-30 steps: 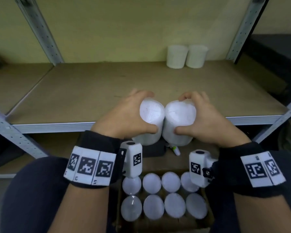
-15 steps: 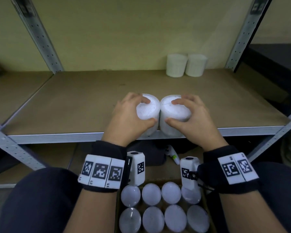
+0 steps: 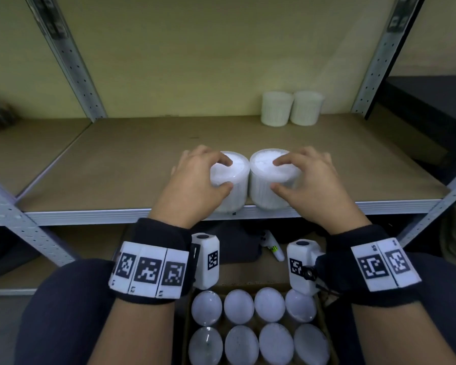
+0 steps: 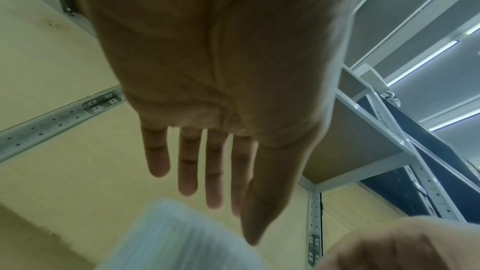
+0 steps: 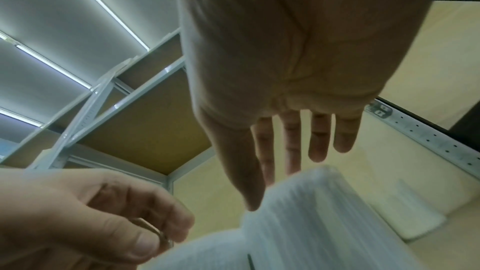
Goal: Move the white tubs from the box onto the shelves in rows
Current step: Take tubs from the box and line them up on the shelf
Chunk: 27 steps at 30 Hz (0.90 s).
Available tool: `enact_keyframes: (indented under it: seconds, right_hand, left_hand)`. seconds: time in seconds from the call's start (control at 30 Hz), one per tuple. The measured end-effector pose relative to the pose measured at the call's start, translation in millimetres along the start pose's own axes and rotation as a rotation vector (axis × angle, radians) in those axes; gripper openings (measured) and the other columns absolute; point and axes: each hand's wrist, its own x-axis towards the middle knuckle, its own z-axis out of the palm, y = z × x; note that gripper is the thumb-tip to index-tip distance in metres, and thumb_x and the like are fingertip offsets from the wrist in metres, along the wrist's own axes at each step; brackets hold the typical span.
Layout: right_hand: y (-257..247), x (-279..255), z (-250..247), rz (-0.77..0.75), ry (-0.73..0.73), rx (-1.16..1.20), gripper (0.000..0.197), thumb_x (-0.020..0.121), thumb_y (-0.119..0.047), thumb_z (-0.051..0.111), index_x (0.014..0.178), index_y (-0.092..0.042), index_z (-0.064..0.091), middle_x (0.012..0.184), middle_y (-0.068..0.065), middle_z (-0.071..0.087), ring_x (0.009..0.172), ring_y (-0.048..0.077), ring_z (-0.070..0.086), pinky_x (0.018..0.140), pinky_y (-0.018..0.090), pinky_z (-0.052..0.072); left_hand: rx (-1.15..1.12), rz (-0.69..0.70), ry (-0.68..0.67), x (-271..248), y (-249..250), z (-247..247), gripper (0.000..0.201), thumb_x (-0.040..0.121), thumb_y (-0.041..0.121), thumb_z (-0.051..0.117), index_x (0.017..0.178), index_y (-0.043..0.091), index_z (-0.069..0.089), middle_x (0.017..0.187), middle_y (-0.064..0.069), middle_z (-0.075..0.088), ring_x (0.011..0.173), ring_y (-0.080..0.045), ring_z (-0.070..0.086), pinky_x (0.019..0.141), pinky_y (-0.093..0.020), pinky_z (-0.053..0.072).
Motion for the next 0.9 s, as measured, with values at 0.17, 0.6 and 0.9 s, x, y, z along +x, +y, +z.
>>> enact_keyframes:
  seconds: [0.17,0.6,0.9]
  right_hand:
    - [-3.3,-1.4,-4.0,-0.025,-0.026,-0.012,0.018,0.085,-0.014,0.063,0.100,-0.018,0.072,0.106,-0.003,0.066,0.110,0.017,0.056,0.084,0.014,0.031]
    - [-1.9,40.7,6.5,0.086,-0.001,0.034,0.014,0.088,-0.012,0.064,0.096,-0.017,0.075,0.109,0.003,0.069,0.103,0.015,0.064,0.078,0.016,0.040]
    - [10.2,111.4,28.5,0.083,0.001,0.028,0.014,0.086,-0.006,0.063,0.090,-0.012,0.075,0.104,0.005,0.071,0.103,0.020,0.065,0.093,0.031,0.052]
  left_hand:
    - [0.010,0.015,-0.005,-2.0,6.0,2.3,0.018,0.085,0.014,0.061,0.098,0.024,0.069,0.094,0.013,0.055,0.096,-0.006,0.052,0.075,-0.009,0.028]
    - [-0.005,-0.023,0.075,36.0,-1.1,19.4,0.019,0.087,0.009,0.060,0.100,0.018,0.072,0.105,0.003,0.067,0.085,-0.006,0.054,0.077,-0.012,0.036]
    - [0.039,-0.038,-0.005,105.3,-10.2,21.0,0.018,0.089,0.006,0.060,0.102,0.009,0.073,0.113,-0.007,0.068,0.098,-0.019,0.064,0.079,-0.020,0.044]
